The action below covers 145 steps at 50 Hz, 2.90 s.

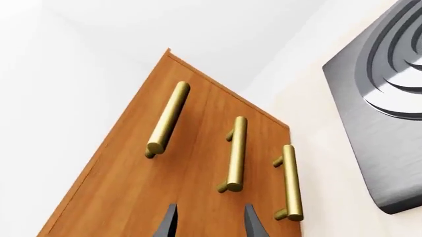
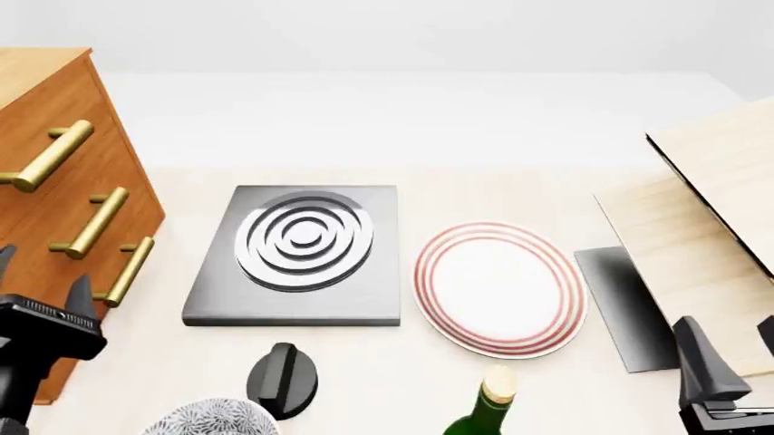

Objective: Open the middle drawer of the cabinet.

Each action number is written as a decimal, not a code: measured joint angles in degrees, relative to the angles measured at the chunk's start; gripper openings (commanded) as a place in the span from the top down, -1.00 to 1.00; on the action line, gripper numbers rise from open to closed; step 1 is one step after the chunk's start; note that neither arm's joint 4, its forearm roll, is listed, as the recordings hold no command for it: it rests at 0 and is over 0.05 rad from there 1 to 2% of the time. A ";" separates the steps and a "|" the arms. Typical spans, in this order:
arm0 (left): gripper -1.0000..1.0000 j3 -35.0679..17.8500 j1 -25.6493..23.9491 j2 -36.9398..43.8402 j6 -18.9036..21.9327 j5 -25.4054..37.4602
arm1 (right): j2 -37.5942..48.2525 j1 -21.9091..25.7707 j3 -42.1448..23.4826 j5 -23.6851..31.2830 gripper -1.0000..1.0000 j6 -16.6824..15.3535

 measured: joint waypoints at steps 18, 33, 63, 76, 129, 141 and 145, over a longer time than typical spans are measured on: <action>-1.00 -3.16 -0.68 3.79 0.82 -1.74 | 0.00 0.00 0.00 0.00 -1.00 0.00; -1.00 -6.73 -1.61 7.94 0.57 -2.01 | 0.00 0.00 0.00 0.00 -1.00 0.00; -1.00 -14.49 -1.56 20.51 -1.28 -2.08 | 0.00 0.00 0.00 0.00 -1.00 0.00; -1.00 -15.70 -0.36 23.03 0.12 -1.57 | 0.00 0.00 0.00 0.00 -1.00 0.00; 1.00 -17.53 -0.81 22.49 18.22 -0.42 | 0.00 0.00 0.00 0.00 -1.00 0.00; 1.00 -17.24 -4.02 22.10 22.33 -0.42 | 0.00 0.00 0.00 0.00 -1.00 0.00; 1.00 -16.93 -5.58 21.25 22.73 -0.01 | 0.00 0.00 0.00 0.00 -1.00 0.00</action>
